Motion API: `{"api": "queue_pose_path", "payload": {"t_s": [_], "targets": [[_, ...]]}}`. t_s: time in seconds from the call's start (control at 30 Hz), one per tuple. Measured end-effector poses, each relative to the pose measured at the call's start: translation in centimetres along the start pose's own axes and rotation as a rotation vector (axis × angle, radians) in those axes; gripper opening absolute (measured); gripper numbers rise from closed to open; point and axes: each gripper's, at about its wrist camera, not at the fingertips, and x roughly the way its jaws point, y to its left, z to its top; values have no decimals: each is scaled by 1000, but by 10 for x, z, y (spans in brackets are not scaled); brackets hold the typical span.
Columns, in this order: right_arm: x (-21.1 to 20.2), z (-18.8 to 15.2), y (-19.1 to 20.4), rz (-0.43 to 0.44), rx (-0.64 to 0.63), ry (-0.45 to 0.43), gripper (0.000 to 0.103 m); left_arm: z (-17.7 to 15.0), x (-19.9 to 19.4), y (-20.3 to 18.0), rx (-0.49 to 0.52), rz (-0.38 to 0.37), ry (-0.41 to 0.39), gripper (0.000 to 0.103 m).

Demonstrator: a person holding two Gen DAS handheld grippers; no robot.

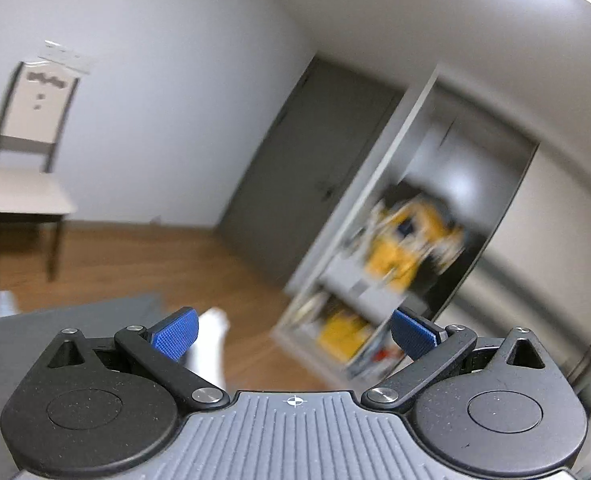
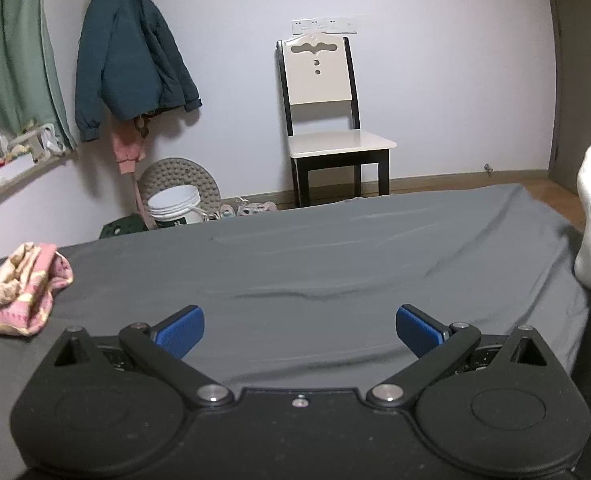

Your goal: Fold clothes

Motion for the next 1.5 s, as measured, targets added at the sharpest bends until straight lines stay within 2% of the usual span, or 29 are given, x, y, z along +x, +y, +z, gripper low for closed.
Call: {"api": "queue_pose_path", "payload": {"t_s": [0.1, 0.2, 0.27, 0.33, 0.47, 0.53, 0.6, 0.67, 0.77, 0.9, 0.97, 1.03, 1.33, 1.5], "targets": [[1, -2, 5, -10, -36, 1, 103, 21, 11, -2, -73, -51, -65, 103], [-2, -3, 9, -5, -59, -4, 103, 17, 5, 14, -59, 38, -57, 103], [-5, -4, 10, 5, -68, -11, 103, -1, -10, 38, 11, 152, -58, 103], [-6, -6, 10, 11, -79, -9, 103, -29, -31, 68, 117, 316, -44, 103], [-6, -10, 17, 47, -80, -18, 103, -101, -78, 151, 252, 708, -14, 103], [-6, -12, 20, 66, -80, -22, 103, -140, -101, 193, 252, 880, 6, 103], [-5, -14, 24, 85, -80, -27, 103, -180, -121, 238, 231, 990, 59, 103], [-5, -15, 27, 104, -80, -32, 103, -213, -123, 268, 179, 1067, 113, 103], [-2, -18, 35, 143, -84, -33, 103, -245, -125, 310, 13, 1141, 134, 103], [15, -22, 55, 214, -133, -7, 103, -269, -115, 348, -127, 1241, 85, 103], [25, -26, 63, 252, -174, 10, 103, -280, -108, 358, -130, 1273, 88, 103], [35, -30, 71, 274, -213, 28, 103, -277, -94, 376, -117, 1296, 114, 103], [83, -43, 91, 178, -253, 64, 103, -287, -74, 407, -88, 1219, 35, 103], [105, -51, 96, 135, -219, 105, 103, -290, -60, 415, -63, 1221, 70, 103]]}}
